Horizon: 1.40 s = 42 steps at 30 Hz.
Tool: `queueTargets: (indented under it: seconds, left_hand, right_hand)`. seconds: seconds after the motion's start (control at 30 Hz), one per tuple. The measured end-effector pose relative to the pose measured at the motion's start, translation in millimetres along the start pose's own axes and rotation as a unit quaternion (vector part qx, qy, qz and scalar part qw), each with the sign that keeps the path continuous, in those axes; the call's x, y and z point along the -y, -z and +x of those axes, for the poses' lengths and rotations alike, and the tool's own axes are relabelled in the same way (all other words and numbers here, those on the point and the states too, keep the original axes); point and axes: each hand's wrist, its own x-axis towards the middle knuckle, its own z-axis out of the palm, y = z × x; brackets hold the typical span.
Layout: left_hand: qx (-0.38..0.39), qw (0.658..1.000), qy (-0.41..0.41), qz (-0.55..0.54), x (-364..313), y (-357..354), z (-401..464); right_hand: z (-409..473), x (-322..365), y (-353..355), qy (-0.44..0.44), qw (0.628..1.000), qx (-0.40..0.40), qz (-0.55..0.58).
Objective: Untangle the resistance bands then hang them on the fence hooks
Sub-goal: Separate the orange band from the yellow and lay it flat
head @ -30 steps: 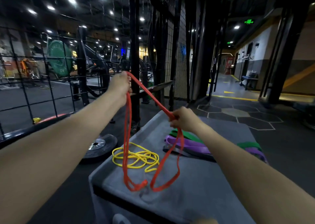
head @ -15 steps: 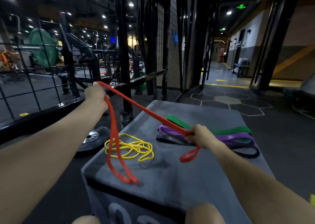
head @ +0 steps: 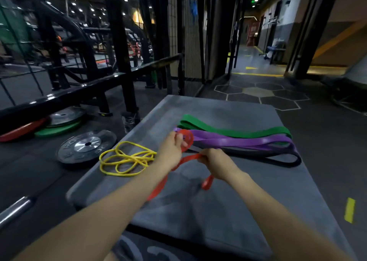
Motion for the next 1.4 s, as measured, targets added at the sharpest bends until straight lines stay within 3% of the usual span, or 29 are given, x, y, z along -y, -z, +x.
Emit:
queueTargets:
  seconds: [0.17,0.33,0.5,0.6,0.77,0.9,1.0,1.1,1.23,1.4]
  left_hand:
    - [0.048,0.98,-0.052,0.184,26.9,-45.0,-1.6]
    - [0.008,0.95,-0.06,0.305,34.1,-54.8,-7.0]
    - [-0.038,0.967,0.001,0.252,50.5,-44.2,1.7]
    - [-0.051,0.977,0.027,0.207,59.0,-40.1,12.0]
    - [-0.044,0.984,0.055,0.164,65.2,-39.7,25.2]
    - [-0.048,0.986,0.06,0.149,68.1,-42.3,21.2]
    - [-0.048,0.985,0.076,0.145,71.8,-37.8,22.2]
    - [-0.061,0.985,0.072,0.143,73.2,-33.2,21.2]
    - [-0.082,0.984,0.072,0.141,79.8,-21.8,23.7]
    - [-0.05,0.984,0.047,0.166,79.6,-21.9,19.5]
  right_hand:
    - [4.9,-9.7,-6.4,0.068,0.998,-0.016,0.007]
    - [0.6,-28.3,-16.7,0.097,0.995,-0.011,0.033]
    - [1.2,-67.8,-28.0,0.026,0.999,-0.025,0.015]
    - [0.2,-80.5,-30.2,-0.044,0.99,-0.092,0.094]
    - [-0.3,-82.8,-25.5,-0.18,0.941,-0.17,0.23]
    - [-5.5,-83.9,-25.3,-0.15,0.874,-0.173,0.428]
    - [-14.1,-79.8,-18.8,-0.059,0.85,-0.121,0.51]
    - [-20.0,-75.1,-13.8,-0.001,0.864,-0.032,0.502]
    - [-22.7,-77.3,-9.6,0.005,0.935,0.088,0.343]
    - [-17.3,-81.8,-9.7,-0.017,0.987,0.051,0.154]
